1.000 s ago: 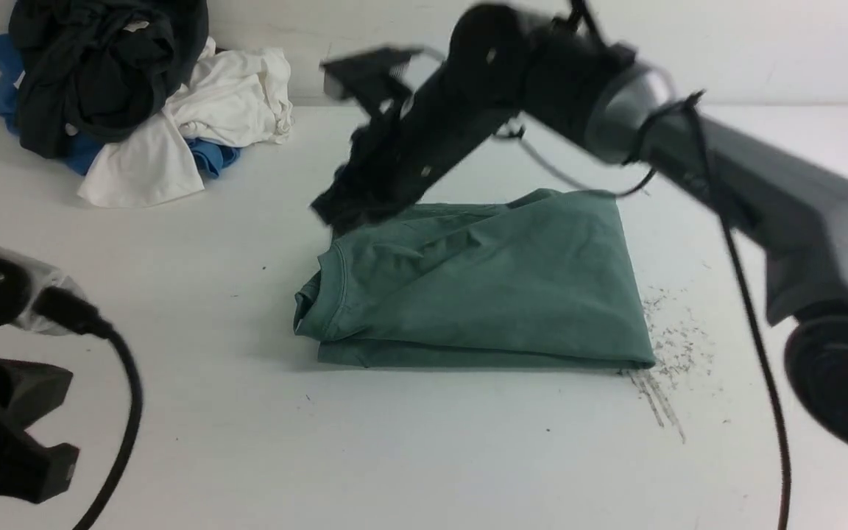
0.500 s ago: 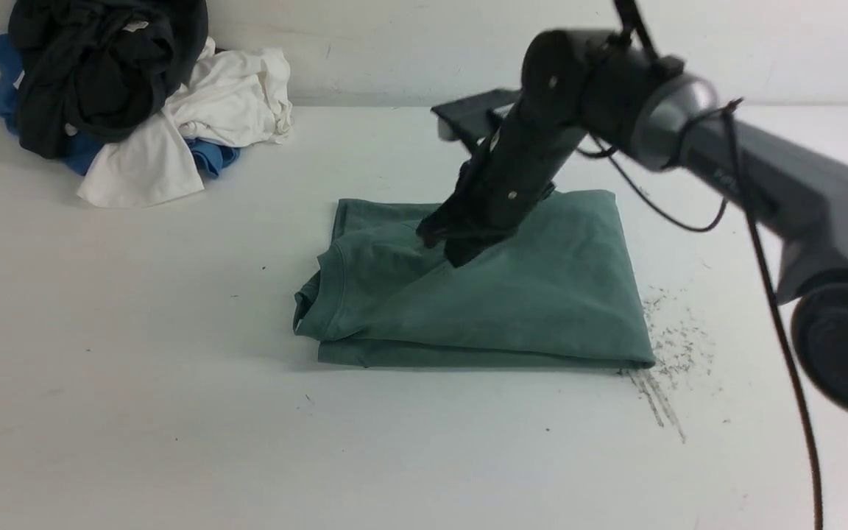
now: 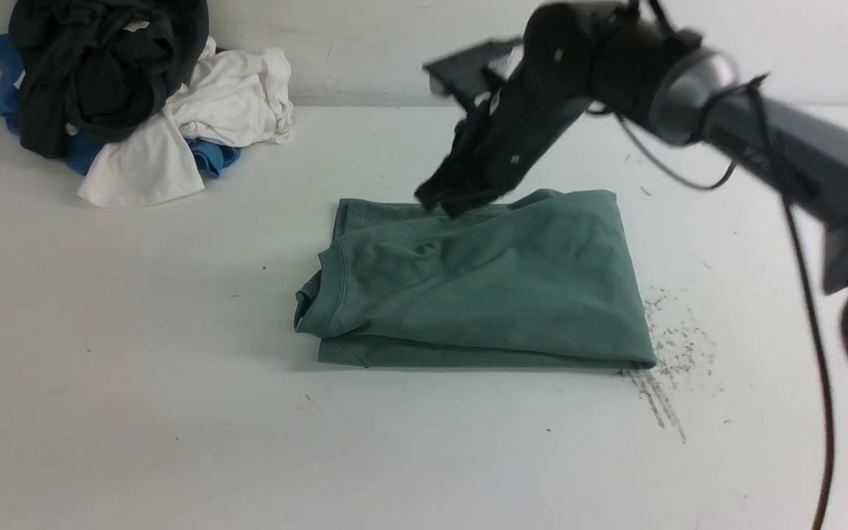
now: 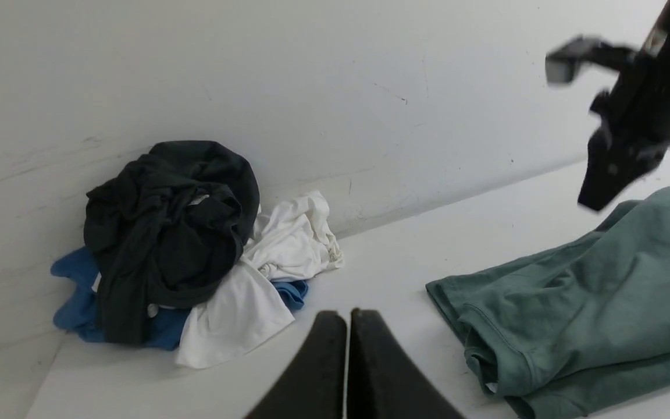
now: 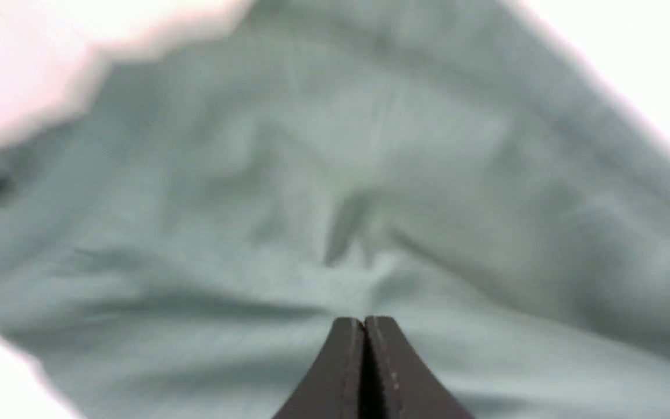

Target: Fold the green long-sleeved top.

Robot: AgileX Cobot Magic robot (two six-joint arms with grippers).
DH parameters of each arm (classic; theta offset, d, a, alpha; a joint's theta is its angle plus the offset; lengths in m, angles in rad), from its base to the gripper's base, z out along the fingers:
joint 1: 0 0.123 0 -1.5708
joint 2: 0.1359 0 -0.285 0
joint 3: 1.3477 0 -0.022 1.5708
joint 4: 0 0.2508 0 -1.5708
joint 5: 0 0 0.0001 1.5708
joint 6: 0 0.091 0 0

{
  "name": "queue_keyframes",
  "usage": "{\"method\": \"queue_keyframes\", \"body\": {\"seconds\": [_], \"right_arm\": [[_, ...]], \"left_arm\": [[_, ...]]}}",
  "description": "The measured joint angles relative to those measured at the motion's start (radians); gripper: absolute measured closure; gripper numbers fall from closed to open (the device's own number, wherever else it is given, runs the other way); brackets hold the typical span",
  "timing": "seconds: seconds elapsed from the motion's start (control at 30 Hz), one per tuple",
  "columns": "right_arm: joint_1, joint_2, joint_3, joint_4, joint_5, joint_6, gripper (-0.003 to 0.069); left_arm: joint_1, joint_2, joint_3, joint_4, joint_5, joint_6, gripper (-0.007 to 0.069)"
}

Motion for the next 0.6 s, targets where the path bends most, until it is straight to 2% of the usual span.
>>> {"method": "queue_keyframes", "body": {"seconds": [0.23, 0.3, 0.37, 0.5, 0.53, 0.6], "right_arm": [[-0.073, -0.324, 0.001, -0.028, 0.059, -0.001, 0.0673], [-0.088, -0.474, 0.062, -0.097, 0.063, 0.004, 0.0673], [-0.089, -0.529, 0.093, -0.116, 0.062, 0.009, 0.0673], [-0.089, -0.787, 0.391, -0.209, 0.054, 0.046, 0.0673], [-0.089, -0.797, 0.391, -0.211, 0.052, 0.048, 0.0673], [-0.089, -0.935, 0.632, -0.224, -0.004, 0.083, 0.0673]], "left_arm": [[0.000, 0.000, 0.000, 0.000, -0.014, 0.001, 0.0631], [0.000, 0.000, 0.000, 0.000, -0.014, 0.001, 0.0631], [0.000, 0.000, 0.000, 0.000, -0.014, 0.002, 0.0631], [0.000, 0.000, 0.005, 0.000, -0.014, 0.002, 0.0631], [0.000, 0.000, 0.005, 0.000, -0.014, 0.002, 0.0631], [0.000, 0.000, 0.005, 0.000, -0.014, 0.002, 0.0631]]}}
